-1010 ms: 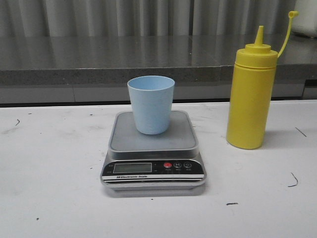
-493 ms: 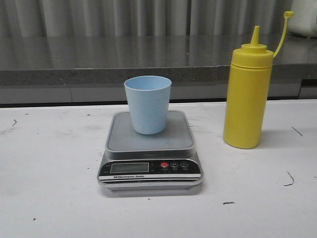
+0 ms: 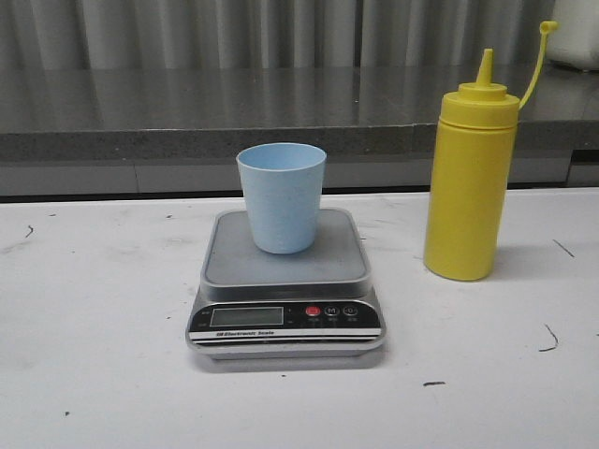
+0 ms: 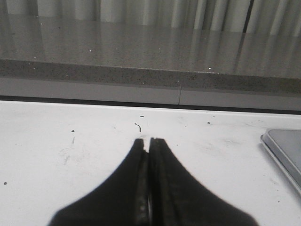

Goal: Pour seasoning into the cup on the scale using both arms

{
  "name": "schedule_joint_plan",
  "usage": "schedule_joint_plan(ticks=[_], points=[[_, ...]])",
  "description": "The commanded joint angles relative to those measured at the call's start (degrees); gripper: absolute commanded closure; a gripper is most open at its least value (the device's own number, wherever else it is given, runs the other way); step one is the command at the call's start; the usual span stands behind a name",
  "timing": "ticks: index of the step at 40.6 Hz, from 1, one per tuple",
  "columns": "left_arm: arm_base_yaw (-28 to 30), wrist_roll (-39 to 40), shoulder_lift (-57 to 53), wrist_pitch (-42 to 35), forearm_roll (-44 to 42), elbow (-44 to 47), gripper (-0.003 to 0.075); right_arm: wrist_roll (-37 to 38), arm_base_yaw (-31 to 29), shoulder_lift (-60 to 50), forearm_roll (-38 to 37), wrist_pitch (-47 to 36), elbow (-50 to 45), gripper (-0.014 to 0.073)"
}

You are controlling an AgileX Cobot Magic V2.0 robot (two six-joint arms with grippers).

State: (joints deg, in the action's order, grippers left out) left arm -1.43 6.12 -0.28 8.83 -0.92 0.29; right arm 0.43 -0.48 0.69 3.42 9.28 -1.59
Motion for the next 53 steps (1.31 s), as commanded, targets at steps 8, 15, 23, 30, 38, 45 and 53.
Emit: schedule_joint_plan(ticks=[8,15,23,30,38,45,53], points=[[0.0,0.5,-0.9,-4.3,0.5,1.4,0.0740,-0.1,-0.4,-2.3,-1.1,-1.5,0.4,0.0702],[0.0,0.5,-0.9,-4.3,0.5,1.4,0.0740,-0.1,-0.4,-2.2,-1.1,-1.7,0.4,0.0702],[0.0,0.5,-0.9,-4.3,0.5,1.4,0.0740,-0.1,-0.4,-2.2,-1.1,-1.7,0.4,0.0702],[0.0,0.5,-0.9,-4.3,0.5,1.4,0.0740,-0.1,-0.4,-2.2,-1.1,-1.7,0.4,0.0702],[0.0,0.5,-0.9,-4.3,0.5,1.4,0.0740,-0.1,-0.4,-2.2,-1.1,-1.7,0.4,0.0702],[0.0,0.5,-0.9,-4.3,0.5,1.4,0.0740,-0.1,-0.4,-2.2,-1.1,-1.7,0.4,0.0702],[0.0,0.5,-0.9,-4.3,0.5,1.4,0.0740,-0.1,-0.4,-2.2,-1.1,-1.7,0.4,0.0702]])
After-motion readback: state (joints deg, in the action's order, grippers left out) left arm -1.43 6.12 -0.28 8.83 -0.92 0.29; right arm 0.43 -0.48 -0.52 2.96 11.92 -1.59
